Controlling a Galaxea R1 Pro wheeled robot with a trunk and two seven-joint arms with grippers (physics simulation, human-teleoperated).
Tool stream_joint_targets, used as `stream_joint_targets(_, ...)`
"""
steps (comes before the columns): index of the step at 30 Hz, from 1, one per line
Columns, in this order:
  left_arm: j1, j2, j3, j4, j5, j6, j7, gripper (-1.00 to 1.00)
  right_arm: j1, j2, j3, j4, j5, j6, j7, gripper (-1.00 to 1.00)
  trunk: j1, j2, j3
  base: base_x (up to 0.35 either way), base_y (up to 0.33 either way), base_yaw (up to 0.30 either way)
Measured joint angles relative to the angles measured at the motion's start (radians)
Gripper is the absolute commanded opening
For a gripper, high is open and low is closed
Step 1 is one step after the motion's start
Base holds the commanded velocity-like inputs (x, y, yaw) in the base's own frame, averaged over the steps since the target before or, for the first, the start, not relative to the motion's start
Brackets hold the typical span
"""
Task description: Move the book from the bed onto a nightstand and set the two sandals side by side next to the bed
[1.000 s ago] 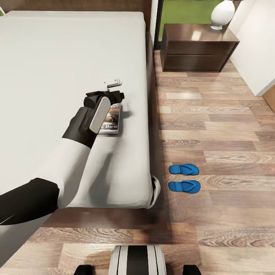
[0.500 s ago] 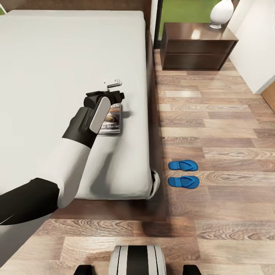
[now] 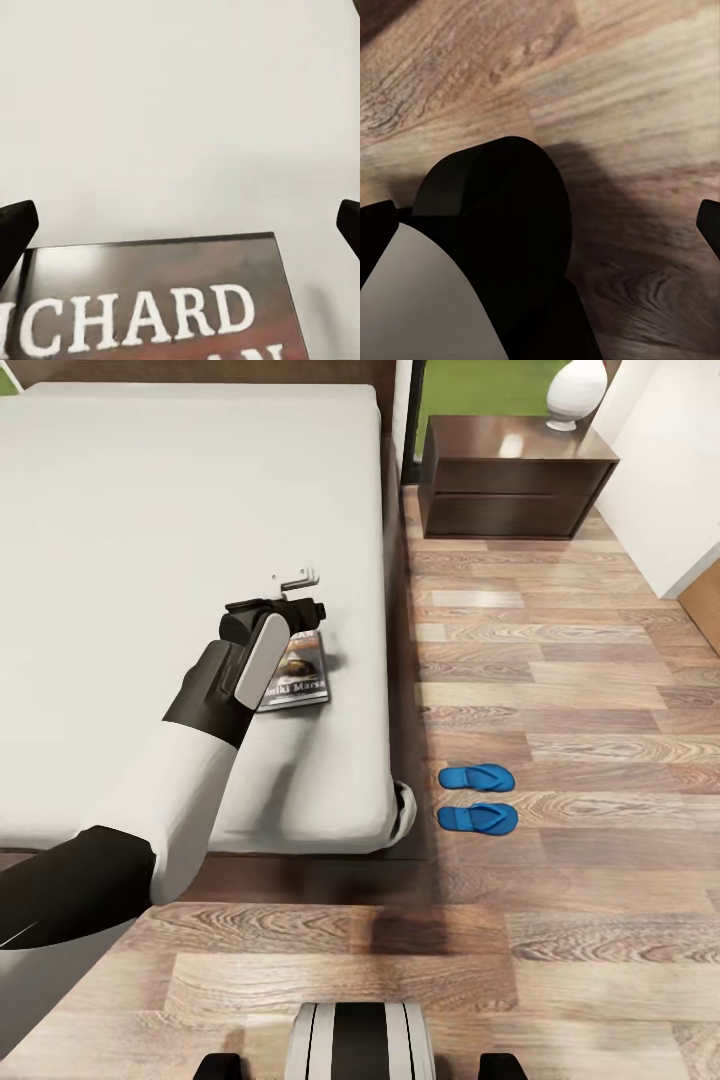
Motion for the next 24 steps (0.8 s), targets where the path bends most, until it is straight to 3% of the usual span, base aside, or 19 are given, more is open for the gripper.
stream_joint_targets(7,0.0,0.0,0.0,0.0,0.006,-0.002,-0.001,1.0,0.0,0.0,0.0,0.0,0.0,0.0,0.0,1.0,0.0,0.0,0.0,-0.172,0.0,0.0)
stream_joint_targets(24,0.0,0.0,0.001,0.0,0.002,0.001,0.0,1.0,0.0,0.0,0.0,0.0,0.0,0.0,0.0,1.0,0.0,0.0,0.0,-0.008,0.0,0.0)
